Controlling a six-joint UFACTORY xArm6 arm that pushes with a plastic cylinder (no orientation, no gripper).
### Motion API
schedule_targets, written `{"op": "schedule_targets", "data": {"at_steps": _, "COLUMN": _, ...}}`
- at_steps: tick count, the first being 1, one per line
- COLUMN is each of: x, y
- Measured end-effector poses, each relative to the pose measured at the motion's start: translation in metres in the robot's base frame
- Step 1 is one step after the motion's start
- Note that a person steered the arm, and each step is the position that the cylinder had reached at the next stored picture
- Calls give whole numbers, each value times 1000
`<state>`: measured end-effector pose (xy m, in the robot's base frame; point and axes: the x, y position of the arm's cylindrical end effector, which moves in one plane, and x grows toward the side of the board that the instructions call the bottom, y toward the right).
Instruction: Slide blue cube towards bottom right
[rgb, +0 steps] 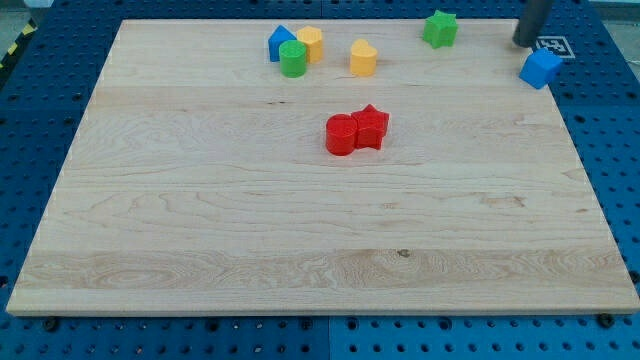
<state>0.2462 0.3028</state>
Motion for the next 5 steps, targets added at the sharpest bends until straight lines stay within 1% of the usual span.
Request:
{"op": "schedule_targets", "data": {"at_steps": 1, "x": 27, "y": 18}}
{"op": "schedule_targets", "data": {"at_steps": 2, "x": 57, "y": -5}}
{"op": "schedule_targets", "data": {"at_steps": 3, "x": 65, "y": -26}}
{"op": "schedule_targets", "data": {"at_steps": 5, "x": 66, "y": -31}}
